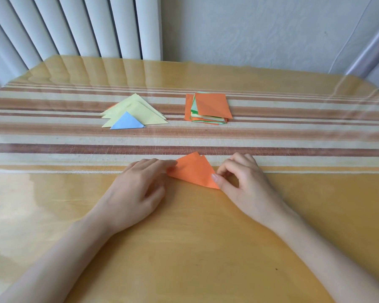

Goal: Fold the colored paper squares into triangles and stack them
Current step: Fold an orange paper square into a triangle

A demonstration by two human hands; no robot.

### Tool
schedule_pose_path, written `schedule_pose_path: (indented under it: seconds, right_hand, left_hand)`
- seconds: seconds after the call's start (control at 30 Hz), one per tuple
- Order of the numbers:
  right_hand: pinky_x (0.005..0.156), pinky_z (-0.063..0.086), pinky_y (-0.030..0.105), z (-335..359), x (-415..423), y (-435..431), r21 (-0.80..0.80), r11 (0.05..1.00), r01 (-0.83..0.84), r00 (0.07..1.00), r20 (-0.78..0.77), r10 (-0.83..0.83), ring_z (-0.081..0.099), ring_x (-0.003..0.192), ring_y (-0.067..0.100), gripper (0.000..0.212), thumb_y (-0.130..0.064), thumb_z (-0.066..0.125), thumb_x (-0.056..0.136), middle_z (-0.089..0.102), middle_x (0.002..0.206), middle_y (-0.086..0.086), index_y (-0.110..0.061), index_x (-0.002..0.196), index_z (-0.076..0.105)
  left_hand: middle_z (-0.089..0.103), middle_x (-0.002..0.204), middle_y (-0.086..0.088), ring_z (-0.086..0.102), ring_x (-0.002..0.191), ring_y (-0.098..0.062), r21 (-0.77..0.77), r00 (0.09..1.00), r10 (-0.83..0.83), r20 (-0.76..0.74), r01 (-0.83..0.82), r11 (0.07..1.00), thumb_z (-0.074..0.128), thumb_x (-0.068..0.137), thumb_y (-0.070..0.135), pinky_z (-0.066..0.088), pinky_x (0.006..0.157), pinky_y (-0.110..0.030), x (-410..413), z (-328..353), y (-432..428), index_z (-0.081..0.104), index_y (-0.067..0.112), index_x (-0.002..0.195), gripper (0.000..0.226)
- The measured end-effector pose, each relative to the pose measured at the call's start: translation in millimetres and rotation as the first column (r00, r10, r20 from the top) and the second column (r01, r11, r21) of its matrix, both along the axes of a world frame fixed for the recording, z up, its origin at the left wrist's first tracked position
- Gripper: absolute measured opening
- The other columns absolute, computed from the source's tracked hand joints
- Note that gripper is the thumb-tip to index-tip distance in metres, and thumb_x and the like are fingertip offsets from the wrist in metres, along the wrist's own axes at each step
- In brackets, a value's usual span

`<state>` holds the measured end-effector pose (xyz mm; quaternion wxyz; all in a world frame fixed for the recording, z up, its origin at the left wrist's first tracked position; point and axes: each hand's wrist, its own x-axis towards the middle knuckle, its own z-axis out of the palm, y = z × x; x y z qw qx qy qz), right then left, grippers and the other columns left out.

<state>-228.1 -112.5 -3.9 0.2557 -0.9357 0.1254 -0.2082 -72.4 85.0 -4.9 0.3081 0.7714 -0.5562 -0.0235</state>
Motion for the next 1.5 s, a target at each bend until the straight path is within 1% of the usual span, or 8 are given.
schedule_pose_path:
  seconds: [0.13,0.33,0.53,0.7,1.03,1.23,1.33,1.5]
  right_hand:
    - [0.080,0.036,0.027,2,0,2,-0.015,1.000,0.008,1.000,-0.025,-0.008,0.041,0.086,0.016,0.014,-0.023,0.065,0.090,0.049,0.083,-0.006,-0.019,0.079,0.057]
    - [0.085,0.037,0.032,3,-1,5,-0.039,0.999,0.034,0.999,-0.023,-0.035,0.045,0.093,0.019,0.016,-0.029,0.054,0.087,0.051,0.095,-0.004,-0.015,0.096,0.055]
    - [0.106,0.029,0.034,-1,-2,9,-0.372,0.907,-0.198,0.980,-0.090,0.177,0.041,0.131,0.018,0.042,-0.032,0.042,0.095,0.053,0.139,-0.003,-0.015,0.128,0.060]
    - [0.108,0.028,0.037,-7,-1,8,-0.294,0.929,-0.227,0.970,-0.152,0.189,0.043,0.134,0.015,0.043,-0.036,0.037,0.097,0.052,0.140,-0.007,-0.020,0.131,0.058]
    - [0.118,0.011,0.043,-1,-5,17,-0.529,0.810,-0.252,0.967,-0.113,0.227,0.040,0.136,0.021,0.040,-0.028,0.041,0.097,0.060,0.131,0.003,-0.009,0.123,0.064]
    - [0.100,0.033,0.035,5,4,25,-0.483,0.839,-0.251,0.965,-0.188,0.181,0.055,0.106,0.027,0.045,-0.039,0.041,0.096,0.060,0.119,0.009,-0.013,0.126,0.062]
    - [0.097,0.033,0.037,8,8,31,-0.498,0.835,-0.233,0.964,-0.230,0.132,0.051,0.099,0.027,0.048,-0.044,0.038,0.096,0.058,0.112,0.007,-0.018,0.128,0.061]
    - [0.107,0.026,0.042,8,2,30,-0.480,0.848,-0.224,0.960,-0.258,0.107,0.055,0.108,0.024,0.049,-0.048,0.033,0.097,0.059,0.115,0.004,-0.023,0.128,0.062]
  left_hand:
    - [0.055,0.123,0.012,0.052,0.113,-0.012,0.076,0.994,-0.075,0.085,0.069,0.995,0.038,0.085,0.027,0.036,0.099,-0.031,-1,-1,4,0.042,0.034,0.141,0.057]
    - [0.050,0.126,0.009,0.048,0.115,-0.013,0.201,0.973,-0.050,0.225,0.003,0.979,0.033,0.096,0.044,0.028,0.101,-0.026,-6,-1,1,0.047,0.029,0.141,0.050]
    - [0.048,0.129,0.005,0.047,0.120,-0.015,0.281,0.964,-0.061,0.261,-0.015,0.960,0.023,0.098,0.056,0.028,0.104,-0.031,-8,0,0,0.045,0.027,0.143,0.058]
    - [0.039,0.151,0.005,0.029,0.143,-0.016,0.276,0.933,-0.158,0.323,0.067,0.959,0.025,0.100,0.051,0.015,0.115,-0.039,-13,2,4,0.043,0.020,0.145,0.057]
    - [0.030,0.154,0.013,0.022,0.143,-0.003,0.273,0.969,-0.099,0.228,0.034,0.961,0.019,0.097,0.061,0.010,0.115,-0.026,-11,0,13,0.038,0.023,0.147,0.066]
    - [0.030,0.155,0.009,0.024,0.143,-0.008,0.287,0.962,-0.106,0.253,0.030,0.957,0.018,0.098,0.061,0.010,0.115,-0.026,-9,0,14,0.038,0.020,0.147,0.067]
    - [0.032,0.154,0.006,0.027,0.143,-0.011,0.293,0.960,-0.113,0.255,0.035,0.955,0.020,0.099,0.058,0.013,0.114,-0.027,-10,-1,14,0.039,0.018,0.147,0.066]
    - [0.030,0.155,0.008,0.025,0.143,-0.008,0.278,0.965,-0.101,0.243,0.030,0.960,0.021,0.098,0.059,0.013,0.114,-0.025,-10,-2,14,0.039,0.020,0.147,0.065]
